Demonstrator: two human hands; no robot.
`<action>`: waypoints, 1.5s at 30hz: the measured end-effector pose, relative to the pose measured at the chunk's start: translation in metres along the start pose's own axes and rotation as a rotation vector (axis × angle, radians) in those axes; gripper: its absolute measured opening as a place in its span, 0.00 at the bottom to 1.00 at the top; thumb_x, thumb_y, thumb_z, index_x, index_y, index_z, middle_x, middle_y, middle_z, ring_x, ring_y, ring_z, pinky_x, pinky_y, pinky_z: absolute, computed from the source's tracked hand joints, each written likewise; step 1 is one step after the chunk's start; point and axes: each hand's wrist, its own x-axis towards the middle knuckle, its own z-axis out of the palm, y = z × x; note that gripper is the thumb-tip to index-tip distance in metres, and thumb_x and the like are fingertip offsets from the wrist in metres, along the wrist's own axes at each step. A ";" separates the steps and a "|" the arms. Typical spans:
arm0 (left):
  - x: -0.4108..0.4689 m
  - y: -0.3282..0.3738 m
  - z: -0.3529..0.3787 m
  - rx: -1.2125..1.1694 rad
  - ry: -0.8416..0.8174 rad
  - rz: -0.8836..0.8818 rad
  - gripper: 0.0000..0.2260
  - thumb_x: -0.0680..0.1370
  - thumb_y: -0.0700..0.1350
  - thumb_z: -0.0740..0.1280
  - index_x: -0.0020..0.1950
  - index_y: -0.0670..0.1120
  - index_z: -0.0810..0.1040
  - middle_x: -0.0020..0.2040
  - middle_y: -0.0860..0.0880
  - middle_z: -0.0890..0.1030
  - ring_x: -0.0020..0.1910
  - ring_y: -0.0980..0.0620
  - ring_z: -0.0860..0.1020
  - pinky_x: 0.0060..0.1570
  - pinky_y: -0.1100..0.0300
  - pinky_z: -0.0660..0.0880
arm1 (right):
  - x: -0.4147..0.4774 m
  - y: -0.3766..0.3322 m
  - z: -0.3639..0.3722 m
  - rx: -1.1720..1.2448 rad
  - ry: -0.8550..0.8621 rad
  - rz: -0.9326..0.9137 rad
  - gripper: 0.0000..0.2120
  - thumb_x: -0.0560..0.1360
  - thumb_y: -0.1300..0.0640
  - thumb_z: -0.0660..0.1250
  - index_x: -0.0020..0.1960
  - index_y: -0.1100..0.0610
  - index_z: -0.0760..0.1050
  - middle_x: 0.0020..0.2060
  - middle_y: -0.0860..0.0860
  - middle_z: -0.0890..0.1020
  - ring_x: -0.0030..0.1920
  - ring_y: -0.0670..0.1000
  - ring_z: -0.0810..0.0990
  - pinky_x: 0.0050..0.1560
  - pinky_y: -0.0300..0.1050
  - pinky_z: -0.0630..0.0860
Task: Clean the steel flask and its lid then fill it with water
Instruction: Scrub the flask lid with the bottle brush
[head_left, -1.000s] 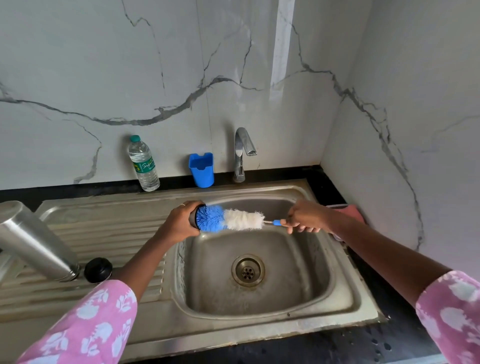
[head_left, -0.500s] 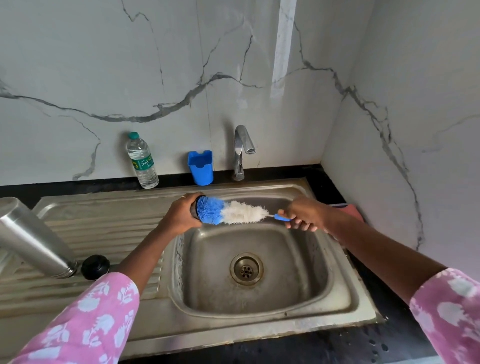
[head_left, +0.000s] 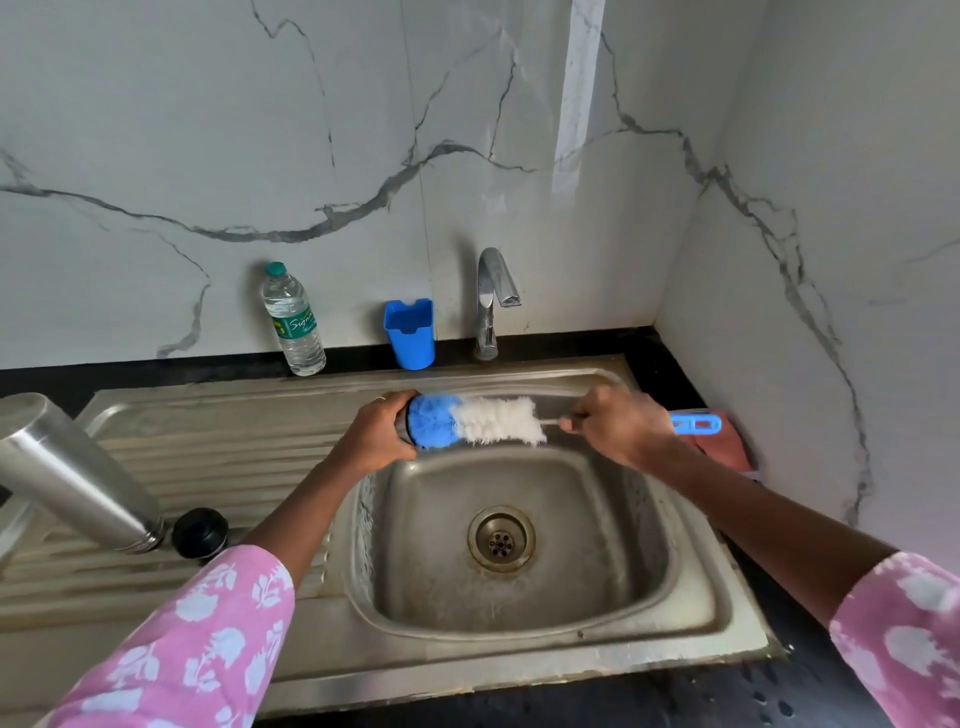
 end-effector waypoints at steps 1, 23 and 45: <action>-0.001 -0.001 0.001 0.020 -0.013 0.019 0.33 0.59 0.31 0.77 0.64 0.38 0.74 0.56 0.41 0.78 0.55 0.45 0.77 0.52 0.64 0.68 | 0.007 0.003 -0.002 0.259 -0.207 0.099 0.12 0.80 0.55 0.61 0.49 0.62 0.78 0.30 0.49 0.76 0.34 0.54 0.79 0.30 0.38 0.66; -0.008 -0.005 -0.007 -0.036 -0.032 0.007 0.34 0.59 0.31 0.77 0.64 0.42 0.75 0.55 0.44 0.78 0.52 0.51 0.76 0.52 0.64 0.70 | 0.001 0.014 0.026 0.776 -0.522 0.126 0.12 0.77 0.51 0.66 0.41 0.59 0.72 0.23 0.48 0.68 0.21 0.44 0.61 0.21 0.34 0.55; -0.010 0.001 -0.012 0.020 -0.085 -0.022 0.34 0.60 0.32 0.77 0.66 0.41 0.74 0.55 0.43 0.79 0.55 0.45 0.78 0.51 0.64 0.68 | -0.011 0.006 0.035 -0.483 0.569 -0.452 0.13 0.76 0.57 0.58 0.46 0.61 0.80 0.35 0.55 0.78 0.32 0.57 0.80 0.28 0.42 0.70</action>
